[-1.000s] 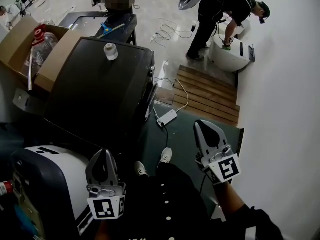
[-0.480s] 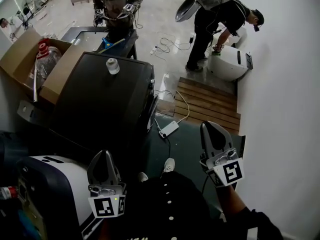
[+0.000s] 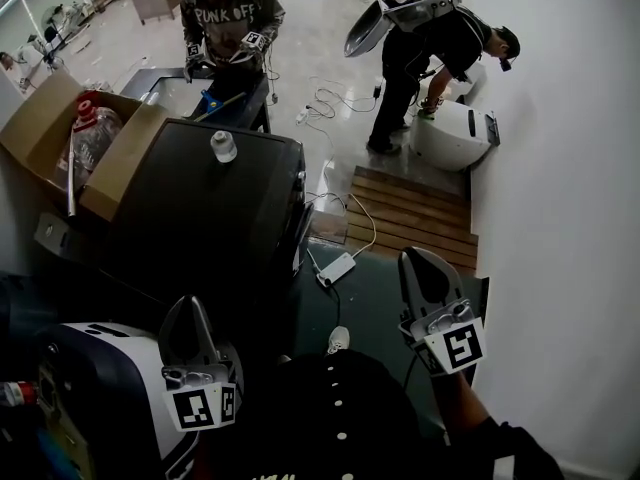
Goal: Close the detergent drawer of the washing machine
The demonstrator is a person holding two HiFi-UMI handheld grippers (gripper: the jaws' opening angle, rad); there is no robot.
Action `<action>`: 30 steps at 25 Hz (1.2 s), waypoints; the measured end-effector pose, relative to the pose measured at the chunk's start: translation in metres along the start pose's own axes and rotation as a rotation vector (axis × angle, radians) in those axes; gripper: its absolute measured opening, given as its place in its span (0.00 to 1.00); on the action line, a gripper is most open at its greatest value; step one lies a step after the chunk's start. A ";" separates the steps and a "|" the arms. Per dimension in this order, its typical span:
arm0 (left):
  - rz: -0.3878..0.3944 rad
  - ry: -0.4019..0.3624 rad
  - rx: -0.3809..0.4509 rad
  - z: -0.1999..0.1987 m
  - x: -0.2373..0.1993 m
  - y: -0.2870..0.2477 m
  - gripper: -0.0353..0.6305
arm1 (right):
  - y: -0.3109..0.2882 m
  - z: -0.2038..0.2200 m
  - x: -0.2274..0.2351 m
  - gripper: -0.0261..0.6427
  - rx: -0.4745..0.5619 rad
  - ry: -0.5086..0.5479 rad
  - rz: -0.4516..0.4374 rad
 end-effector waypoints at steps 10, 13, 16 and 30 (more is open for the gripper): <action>0.017 -0.002 0.017 -0.004 0.003 -0.003 0.06 | 0.002 -0.001 -0.002 0.09 -0.011 0.004 0.023; 0.024 0.002 0.014 -0.004 0.006 -0.003 0.06 | 0.001 0.000 -0.003 0.09 -0.024 -0.006 0.015; 0.027 -0.001 0.014 -0.005 0.007 -0.002 0.06 | 0.001 0.000 -0.003 0.09 -0.024 -0.012 0.018; 0.027 -0.011 0.033 -0.012 0.009 0.000 0.06 | 0.002 -0.002 -0.005 0.09 -0.014 0.002 0.009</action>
Point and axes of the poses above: the fingertips, and each gripper's own axes: y backward along the fingers, x to its right, z out of its underside, the point moved 4 cm from there along y, backward along the fingers, and after that the axes turned 9 degrees about y, right-handed, at the moved point
